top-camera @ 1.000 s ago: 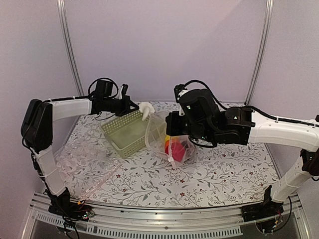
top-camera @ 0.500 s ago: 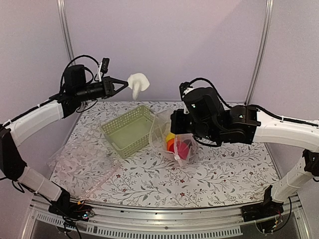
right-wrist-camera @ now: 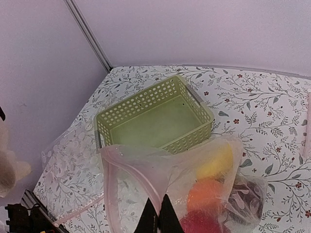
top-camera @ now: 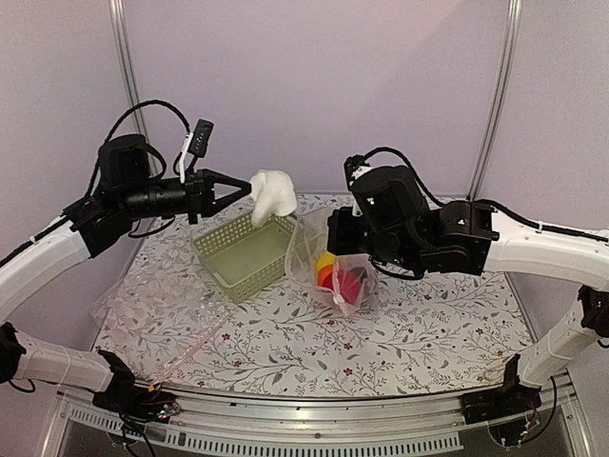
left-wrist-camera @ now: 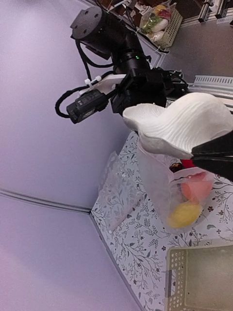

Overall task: Place the food in the zip-top bag and seal the zipper
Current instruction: Place the fake vegetable in the zipper food storage bag.

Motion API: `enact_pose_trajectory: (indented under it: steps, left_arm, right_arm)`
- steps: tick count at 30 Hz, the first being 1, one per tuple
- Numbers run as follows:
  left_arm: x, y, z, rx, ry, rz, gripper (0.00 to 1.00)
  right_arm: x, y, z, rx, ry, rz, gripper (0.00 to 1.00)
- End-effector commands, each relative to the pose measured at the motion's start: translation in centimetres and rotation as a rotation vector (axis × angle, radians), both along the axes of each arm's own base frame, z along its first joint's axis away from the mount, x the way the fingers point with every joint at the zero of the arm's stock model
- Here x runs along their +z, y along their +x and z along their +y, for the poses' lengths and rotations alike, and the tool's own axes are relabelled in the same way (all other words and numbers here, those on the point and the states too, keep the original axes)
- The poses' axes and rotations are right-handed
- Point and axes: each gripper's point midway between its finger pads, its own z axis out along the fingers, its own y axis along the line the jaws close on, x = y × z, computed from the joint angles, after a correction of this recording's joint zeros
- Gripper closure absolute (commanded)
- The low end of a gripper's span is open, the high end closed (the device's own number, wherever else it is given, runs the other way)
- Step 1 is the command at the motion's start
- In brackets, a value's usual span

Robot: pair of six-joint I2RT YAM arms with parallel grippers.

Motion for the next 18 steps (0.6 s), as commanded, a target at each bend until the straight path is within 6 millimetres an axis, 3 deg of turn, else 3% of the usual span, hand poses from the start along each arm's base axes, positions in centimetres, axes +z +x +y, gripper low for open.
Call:
enact_pose_trajectory:
  steps: [1, 11, 18]
  left_arm:
    - [-1.8, -0.9, -1.0, -0.017, 0.082, -0.005, 1.00]
    - [-4.7, -2.2, -3.6, -0.050, 0.233, 0.012, 1.00]
    - [-6.2, -2.6, -4.6, 0.019, 0.342, 0.050, 1.00]
  right_arm:
    - [1.3, 0.2, -0.3, -0.010, 0.019, -0.025, 1.00]
    - [1.3, 0.0, 0.5, 0.015, 0.042, -0.010, 1.00]
    - [1.3, 0.0, 0.5, 0.023, 0.037, -0.007, 1.00]
